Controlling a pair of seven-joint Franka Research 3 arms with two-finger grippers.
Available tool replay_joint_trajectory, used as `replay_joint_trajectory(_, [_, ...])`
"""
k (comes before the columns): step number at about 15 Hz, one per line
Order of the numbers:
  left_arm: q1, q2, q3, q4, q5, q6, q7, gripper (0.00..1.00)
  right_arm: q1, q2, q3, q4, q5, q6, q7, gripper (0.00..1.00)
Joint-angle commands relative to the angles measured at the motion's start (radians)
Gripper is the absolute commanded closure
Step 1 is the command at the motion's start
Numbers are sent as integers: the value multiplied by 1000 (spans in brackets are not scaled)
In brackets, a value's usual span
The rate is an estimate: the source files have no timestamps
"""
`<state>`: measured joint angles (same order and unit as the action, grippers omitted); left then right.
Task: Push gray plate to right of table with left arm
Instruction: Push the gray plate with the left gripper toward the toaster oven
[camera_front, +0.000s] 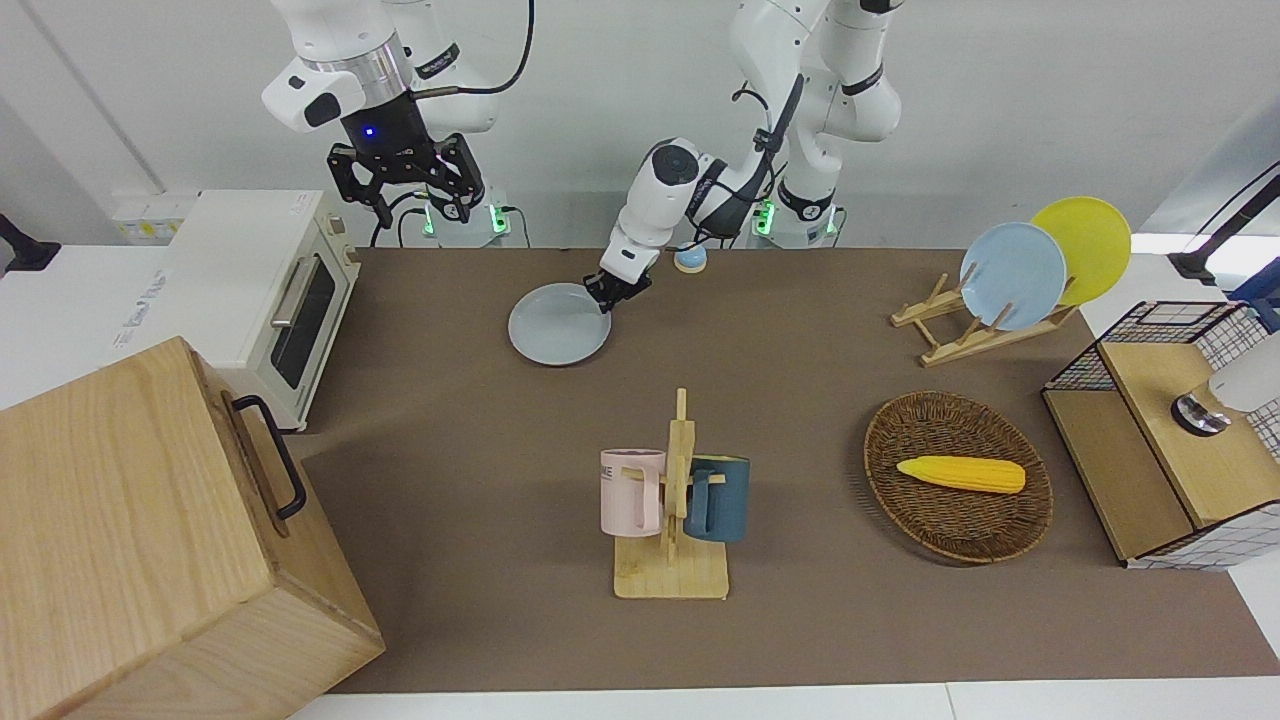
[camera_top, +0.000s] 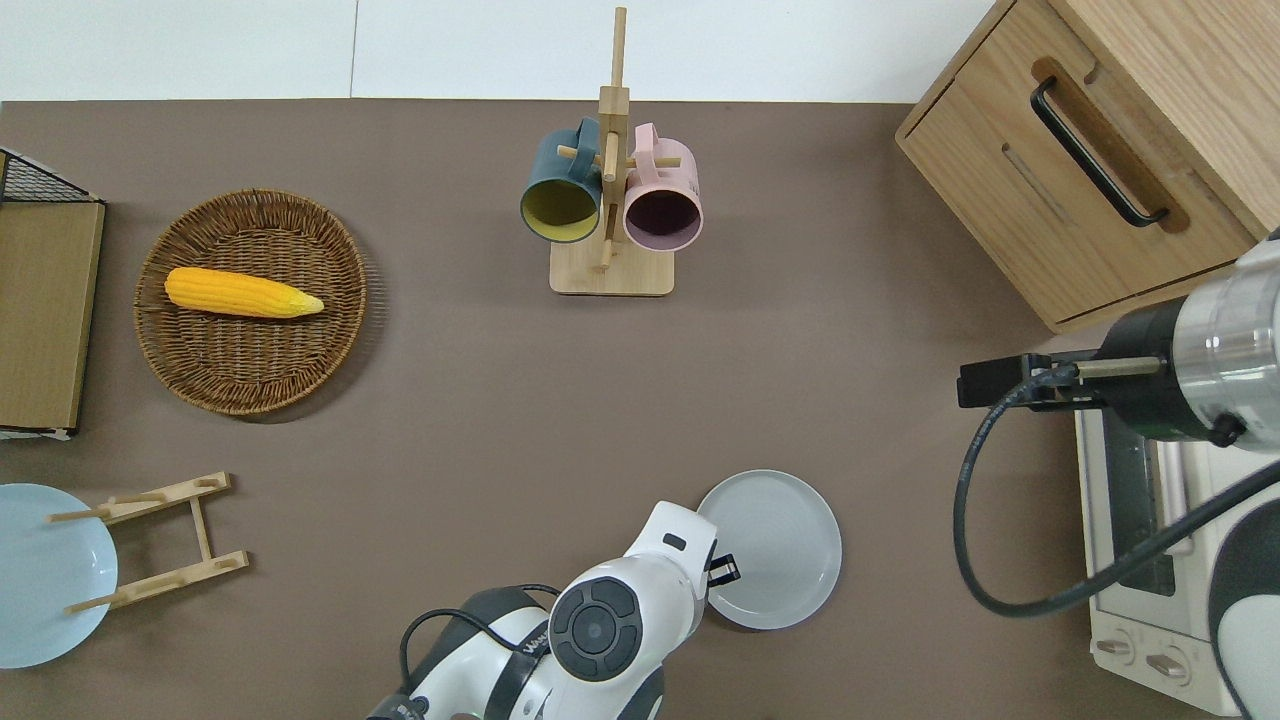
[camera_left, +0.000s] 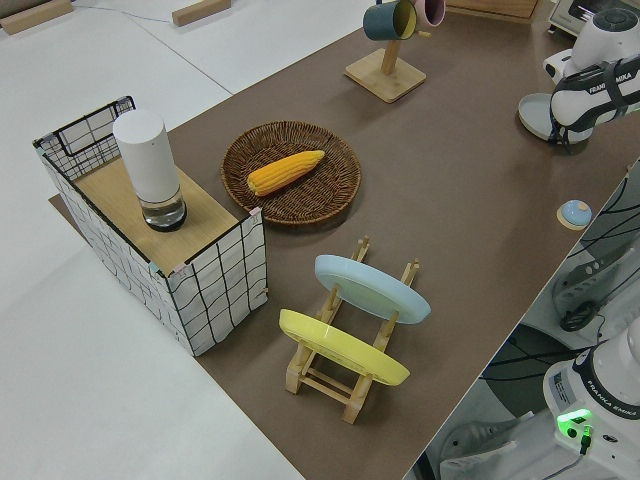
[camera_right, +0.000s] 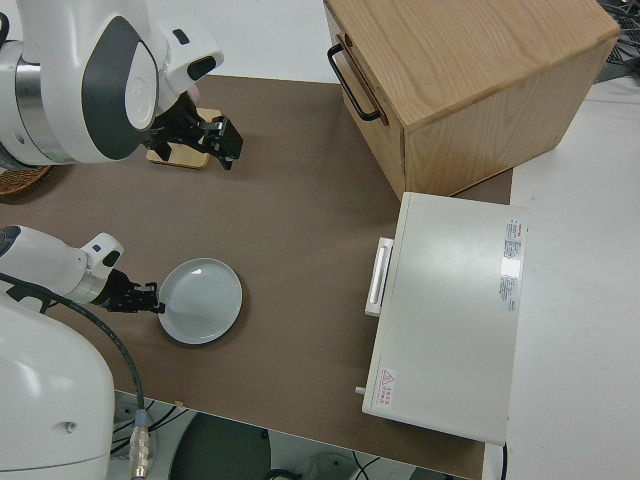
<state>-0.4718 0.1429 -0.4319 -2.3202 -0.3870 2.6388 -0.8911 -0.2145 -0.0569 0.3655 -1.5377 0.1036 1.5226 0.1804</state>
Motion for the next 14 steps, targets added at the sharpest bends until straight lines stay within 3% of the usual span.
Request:
replay_joint_trajectory(1, [-44, 69, 10, 28, 49, 61, -70, 1000, -6, 6, 4, 14, 16, -5, 2, 5])
replay_joint_trajectory(4, [-47, 90, 10, 71, 88, 61, -129, 1000, -6, 6, 4, 14, 16, -5, 2, 5])
replay_joint_trajectory(11, [-47, 101, 12, 88, 108, 58, -132, 996, -6, 6, 3, 14, 16, -5, 2, 5])
replay_joint_trajectory(12, [-47, 99, 12, 88, 108, 55, -132, 920, -6, 6, 4, 14, 16, -5, 2, 5])
replay_joint_trajectory(14, [-47, 101, 13, 88, 108, 53, -143, 650, -6, 6, 4, 14, 16, -5, 2, 5])
